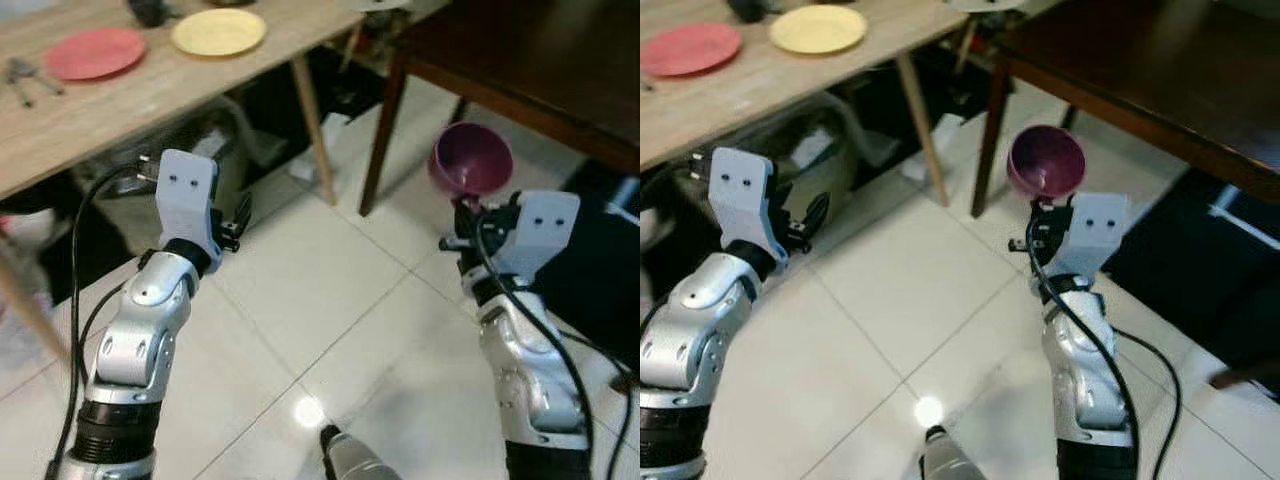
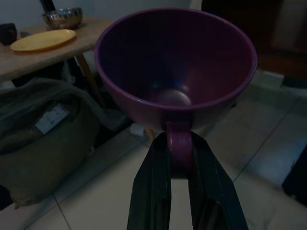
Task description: Setting the table
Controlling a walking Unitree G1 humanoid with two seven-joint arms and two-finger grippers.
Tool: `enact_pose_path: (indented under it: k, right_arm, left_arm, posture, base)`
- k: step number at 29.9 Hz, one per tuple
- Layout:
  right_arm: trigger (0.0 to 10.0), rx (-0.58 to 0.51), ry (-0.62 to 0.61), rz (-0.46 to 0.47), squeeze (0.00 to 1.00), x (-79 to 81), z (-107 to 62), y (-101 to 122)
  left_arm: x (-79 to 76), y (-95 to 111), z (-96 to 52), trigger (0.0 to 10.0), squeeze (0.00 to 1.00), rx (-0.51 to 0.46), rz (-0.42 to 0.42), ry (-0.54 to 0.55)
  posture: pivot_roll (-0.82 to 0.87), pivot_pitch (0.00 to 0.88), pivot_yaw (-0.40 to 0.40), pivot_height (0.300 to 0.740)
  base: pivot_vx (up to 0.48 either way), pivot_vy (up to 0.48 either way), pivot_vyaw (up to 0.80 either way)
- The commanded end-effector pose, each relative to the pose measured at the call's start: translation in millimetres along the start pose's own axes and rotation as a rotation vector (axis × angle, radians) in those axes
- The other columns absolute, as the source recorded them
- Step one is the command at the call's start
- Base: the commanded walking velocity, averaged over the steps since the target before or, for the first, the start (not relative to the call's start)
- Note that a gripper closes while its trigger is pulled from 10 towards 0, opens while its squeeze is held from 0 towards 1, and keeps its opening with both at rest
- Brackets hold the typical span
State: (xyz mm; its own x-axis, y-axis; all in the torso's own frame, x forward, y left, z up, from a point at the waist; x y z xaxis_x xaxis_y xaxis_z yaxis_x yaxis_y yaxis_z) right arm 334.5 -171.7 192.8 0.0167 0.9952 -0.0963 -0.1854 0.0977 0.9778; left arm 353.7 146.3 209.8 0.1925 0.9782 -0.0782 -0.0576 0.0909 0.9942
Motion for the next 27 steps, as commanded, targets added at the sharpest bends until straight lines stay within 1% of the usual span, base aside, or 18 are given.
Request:
enact_pose_path:
  k: [1, 10, 21, 27]
  right_arm:
    - [10.0, 0.007, -0.004, -0.003, 0.00, -2.8, 1.0, -2.0]
    - [10.0, -0.001, -0.009, 0.001, 0.00, -2.3, 2.2, -1.3]
    - [10.0, -0.004, -0.015, 0.015, 0.00, -3.2, 4.2, -3.6]
    - [10.0, -0.005, 0.000, -0.027, 0.00, -2.7, 5.8, -2.6]
  left_arm:
    - [0.5, -3.7, -0.1, 10.0, 0.00, 0.008, 0.003, 0.003]
    - [-2.4, -3.5, 5.5, 10.0, 0.00, 0.000, -0.001, -0.011]
    - [-0.8, -2.8, 7.7, 10.0, 0.00, -0.009, 0.006, -0.016]
    - [-3.6, -8.4, 6.5, 10.0, 0.00, -0.001, -0.016, -0.027]
  posture:
    - [-0.16, 0.080, 0.093, 0.740]
    - [-0.16, 0.051, 0.102, 0.740]
    - [-0.14, 0.029, 0.097, 0.740]
    - [-0.15, 0.027, 0.090, 0.740]
  base:
    - [0.000, 0.000, -0.80]
    - [0.000, 0.000, -0.80]
    - [0.000, 0.000, -0.80]
    - [0.000, 0.000, -0.80]
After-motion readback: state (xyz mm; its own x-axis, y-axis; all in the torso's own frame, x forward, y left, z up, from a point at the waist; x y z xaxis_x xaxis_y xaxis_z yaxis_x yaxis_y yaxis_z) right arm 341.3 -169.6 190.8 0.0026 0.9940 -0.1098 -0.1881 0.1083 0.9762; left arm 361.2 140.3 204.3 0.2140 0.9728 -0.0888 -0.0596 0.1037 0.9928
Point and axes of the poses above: a point about 5 cm out from each wrist's last joint towards the gripper, its own z axis pointing out of the wrist towards the gripper, its own y axis along the axis of the wrist's last joint, x = y × z, the point moved 4 cm from there along z, pointing out of the wrist towards the gripper, and after that the axes turned 11 degrees about -z, right-handed, at the moved point
